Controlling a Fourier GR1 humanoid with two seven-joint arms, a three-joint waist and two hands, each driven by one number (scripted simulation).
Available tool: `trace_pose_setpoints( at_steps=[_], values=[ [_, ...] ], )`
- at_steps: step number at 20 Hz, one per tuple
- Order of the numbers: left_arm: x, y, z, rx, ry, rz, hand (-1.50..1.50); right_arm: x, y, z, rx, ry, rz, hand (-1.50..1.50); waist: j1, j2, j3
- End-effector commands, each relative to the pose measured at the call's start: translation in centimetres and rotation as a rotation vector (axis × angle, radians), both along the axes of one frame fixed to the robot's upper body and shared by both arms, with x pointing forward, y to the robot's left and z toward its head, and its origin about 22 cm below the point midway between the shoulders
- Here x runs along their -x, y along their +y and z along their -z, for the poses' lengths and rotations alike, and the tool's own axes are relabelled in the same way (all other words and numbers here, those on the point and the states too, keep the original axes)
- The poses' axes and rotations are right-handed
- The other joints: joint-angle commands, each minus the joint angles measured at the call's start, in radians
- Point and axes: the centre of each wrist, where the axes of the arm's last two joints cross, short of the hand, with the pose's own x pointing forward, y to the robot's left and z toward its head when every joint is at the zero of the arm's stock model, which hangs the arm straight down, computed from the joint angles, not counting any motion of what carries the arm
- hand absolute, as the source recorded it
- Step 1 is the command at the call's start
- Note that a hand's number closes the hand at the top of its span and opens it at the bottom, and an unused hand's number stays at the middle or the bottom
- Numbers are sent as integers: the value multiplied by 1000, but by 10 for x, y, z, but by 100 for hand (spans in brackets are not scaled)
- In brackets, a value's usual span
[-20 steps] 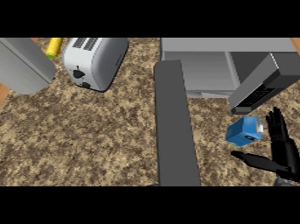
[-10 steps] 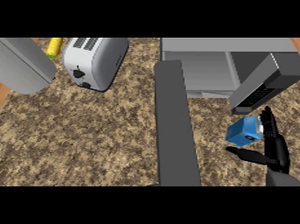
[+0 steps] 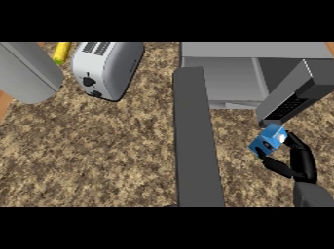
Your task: Pick up the milk, place it into the microwave and close the microwave
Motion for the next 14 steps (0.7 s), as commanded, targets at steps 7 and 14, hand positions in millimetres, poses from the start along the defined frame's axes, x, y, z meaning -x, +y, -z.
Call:
trace_pose_setpoints(
  at_steps=[7, 14],
  values=[
    [12, 12, -5, -14, -9, -11, -150, -23, 12, -10, -40, -111, -89, 150, -3, -2, 0],
    [5, 13, -5, 0, -19, -3, -150, -29, 43, 5, -26, -190, -183, 150, 8, 3, 1]
  ],
)
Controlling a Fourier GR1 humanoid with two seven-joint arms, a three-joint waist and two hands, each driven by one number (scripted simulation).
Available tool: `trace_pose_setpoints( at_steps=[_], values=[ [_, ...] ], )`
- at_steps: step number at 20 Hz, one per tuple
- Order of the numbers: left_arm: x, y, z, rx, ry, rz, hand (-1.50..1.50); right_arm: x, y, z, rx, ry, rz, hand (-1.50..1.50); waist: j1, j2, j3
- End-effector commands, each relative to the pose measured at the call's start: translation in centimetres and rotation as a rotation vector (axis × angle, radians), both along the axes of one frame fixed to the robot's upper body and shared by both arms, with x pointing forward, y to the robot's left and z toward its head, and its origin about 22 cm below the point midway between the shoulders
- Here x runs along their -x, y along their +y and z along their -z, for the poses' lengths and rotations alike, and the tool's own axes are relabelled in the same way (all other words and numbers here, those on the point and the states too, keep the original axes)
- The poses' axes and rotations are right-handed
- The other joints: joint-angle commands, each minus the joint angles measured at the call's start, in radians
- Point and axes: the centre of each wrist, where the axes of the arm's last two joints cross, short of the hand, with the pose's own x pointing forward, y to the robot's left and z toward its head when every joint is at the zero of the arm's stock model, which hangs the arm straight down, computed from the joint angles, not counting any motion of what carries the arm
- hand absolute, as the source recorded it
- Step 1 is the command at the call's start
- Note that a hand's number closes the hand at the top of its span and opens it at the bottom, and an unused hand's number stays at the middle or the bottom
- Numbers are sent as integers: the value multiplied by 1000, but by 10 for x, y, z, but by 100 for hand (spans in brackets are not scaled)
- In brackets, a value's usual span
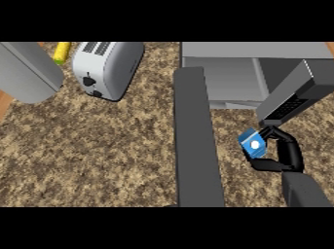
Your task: Pick up the milk, place it into the microwave and close the microwave
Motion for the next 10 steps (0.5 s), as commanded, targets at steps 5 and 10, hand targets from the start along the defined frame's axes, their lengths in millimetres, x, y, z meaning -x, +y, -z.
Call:
trace_pose_setpoints(
  at_steps=[5, 10],
  values=[
    [-8, 5, 0, 5, 21, -1, -150, -3, 34, 2, -108, -73, -196, 150, -14, -4, -1],
    [11, 13, 18, 6, 18, -36, -150, -14, 54, -28, -27, -126, -191, 150, -16, -7, -2]
  ],
)
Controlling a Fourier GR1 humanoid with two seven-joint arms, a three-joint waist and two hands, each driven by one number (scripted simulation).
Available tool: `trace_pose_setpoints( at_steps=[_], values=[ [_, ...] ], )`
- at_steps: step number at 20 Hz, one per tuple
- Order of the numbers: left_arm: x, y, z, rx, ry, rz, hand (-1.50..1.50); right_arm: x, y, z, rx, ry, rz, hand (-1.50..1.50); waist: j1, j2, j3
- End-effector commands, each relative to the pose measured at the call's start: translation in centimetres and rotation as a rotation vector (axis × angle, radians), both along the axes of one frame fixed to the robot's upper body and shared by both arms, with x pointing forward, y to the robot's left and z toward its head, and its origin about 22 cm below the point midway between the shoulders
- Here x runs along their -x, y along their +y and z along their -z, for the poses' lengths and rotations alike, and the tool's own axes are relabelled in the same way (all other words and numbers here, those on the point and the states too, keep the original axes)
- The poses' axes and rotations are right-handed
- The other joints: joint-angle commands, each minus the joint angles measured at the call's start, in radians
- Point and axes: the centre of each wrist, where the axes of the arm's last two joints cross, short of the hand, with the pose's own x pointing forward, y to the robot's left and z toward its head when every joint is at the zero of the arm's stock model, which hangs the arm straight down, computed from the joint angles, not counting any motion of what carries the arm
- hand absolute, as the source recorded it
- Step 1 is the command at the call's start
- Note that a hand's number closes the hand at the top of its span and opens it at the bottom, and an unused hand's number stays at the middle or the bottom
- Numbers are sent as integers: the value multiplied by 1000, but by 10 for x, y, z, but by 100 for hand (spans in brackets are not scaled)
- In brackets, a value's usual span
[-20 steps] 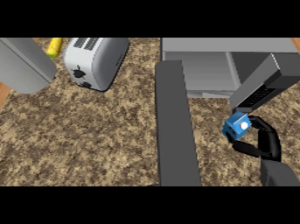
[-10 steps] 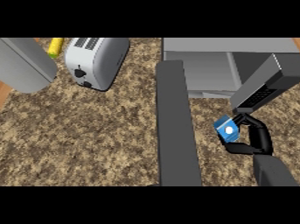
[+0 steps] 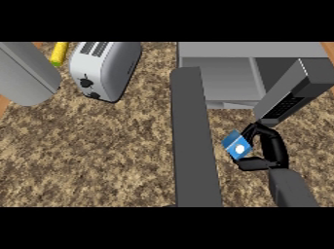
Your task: Pick up the milk, place it into the microwave and close the microwave
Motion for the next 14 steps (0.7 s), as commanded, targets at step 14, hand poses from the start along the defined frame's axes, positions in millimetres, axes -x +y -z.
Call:
trace_pose_setpoints(
  at_steps=[14],
  values=[
    [-4, 7, 5, 5, 16, -18, -150, -80, 91, -110, 132, -63, 101, 150, 12, 4, 1]
  ],
)
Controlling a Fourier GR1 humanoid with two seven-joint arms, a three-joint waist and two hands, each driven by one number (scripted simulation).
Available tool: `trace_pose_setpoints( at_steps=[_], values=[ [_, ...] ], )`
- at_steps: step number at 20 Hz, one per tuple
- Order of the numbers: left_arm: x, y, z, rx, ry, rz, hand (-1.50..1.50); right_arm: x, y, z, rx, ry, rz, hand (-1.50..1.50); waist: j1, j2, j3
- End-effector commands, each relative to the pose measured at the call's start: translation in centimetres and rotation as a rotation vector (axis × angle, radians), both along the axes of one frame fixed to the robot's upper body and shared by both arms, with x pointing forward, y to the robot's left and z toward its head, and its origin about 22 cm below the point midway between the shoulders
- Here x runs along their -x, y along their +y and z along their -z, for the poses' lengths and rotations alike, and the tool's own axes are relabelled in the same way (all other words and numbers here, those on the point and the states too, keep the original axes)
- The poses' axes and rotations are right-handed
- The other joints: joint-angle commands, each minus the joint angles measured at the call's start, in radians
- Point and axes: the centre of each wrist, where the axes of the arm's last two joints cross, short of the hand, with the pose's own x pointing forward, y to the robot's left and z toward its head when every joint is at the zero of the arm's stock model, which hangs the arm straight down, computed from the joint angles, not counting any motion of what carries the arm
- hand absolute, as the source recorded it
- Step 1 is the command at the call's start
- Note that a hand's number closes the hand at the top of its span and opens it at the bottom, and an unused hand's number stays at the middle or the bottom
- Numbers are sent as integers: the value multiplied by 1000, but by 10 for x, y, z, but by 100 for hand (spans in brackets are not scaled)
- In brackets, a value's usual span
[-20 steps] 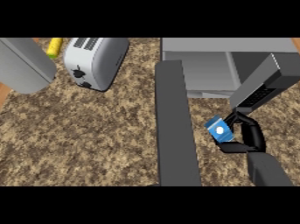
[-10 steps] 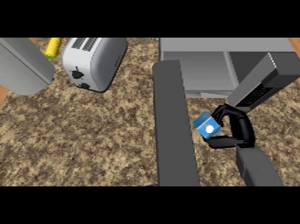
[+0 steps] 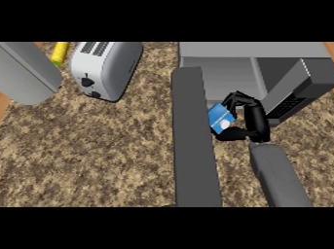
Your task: Pick up the milk, place it into the microwave and close the microwave
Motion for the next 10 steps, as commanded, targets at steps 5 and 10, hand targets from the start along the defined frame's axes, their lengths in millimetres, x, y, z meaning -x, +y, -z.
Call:
trace_pose_setpoints(
  at_steps=[5, 10],
  values=[
    [-8, 10, 10, 10, 14, 17, -150, -58, 33, -37, 198, -1, 84, 150, 26, 9, 0],
    [-13, 2, 2, -6, -4, 28, -150, -77, 58, -47, 262, 19, 148, 150, 42, 16, 1]
  ],
)
